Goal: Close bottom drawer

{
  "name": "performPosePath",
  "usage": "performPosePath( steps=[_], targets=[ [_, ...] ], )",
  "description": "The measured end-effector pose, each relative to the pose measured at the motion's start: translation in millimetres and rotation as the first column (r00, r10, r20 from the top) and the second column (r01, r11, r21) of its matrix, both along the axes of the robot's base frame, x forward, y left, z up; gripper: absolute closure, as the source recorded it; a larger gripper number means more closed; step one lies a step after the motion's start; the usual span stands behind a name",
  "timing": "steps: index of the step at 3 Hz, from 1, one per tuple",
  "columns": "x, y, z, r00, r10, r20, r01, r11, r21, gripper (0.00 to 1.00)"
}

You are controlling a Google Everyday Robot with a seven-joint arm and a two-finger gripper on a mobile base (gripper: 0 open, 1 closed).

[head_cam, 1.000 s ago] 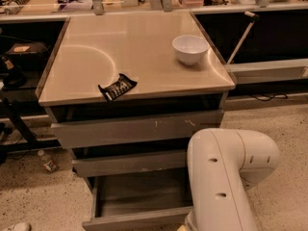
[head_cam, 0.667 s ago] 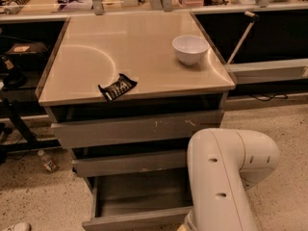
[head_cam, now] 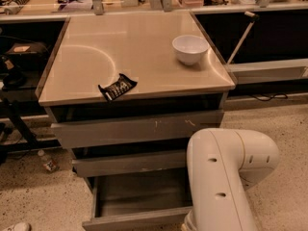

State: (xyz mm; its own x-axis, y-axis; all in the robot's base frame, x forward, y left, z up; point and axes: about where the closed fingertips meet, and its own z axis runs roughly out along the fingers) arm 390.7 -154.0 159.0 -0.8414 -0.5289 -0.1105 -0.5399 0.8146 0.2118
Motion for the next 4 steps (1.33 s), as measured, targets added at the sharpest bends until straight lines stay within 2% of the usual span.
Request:
performPosePath(
  steps=[1,2,3,4],
  targets=[
    [0.0,0.0,0.0,1.0000,0.000,0.000,0.000,1.000,0.000,0.89],
    [10.8,6.0,7.3,0.9983,0.032,0.048,-0.033,0.999,0.029,1.00],
    [28.9,18.2,18.7,0.9896,0.074,0.123,-0.083,0.994,0.072,1.00],
    [42.6,27.7,26.4,0.9799,0.100,0.172,-0.118,0.988,0.097,1.00]
  ],
)
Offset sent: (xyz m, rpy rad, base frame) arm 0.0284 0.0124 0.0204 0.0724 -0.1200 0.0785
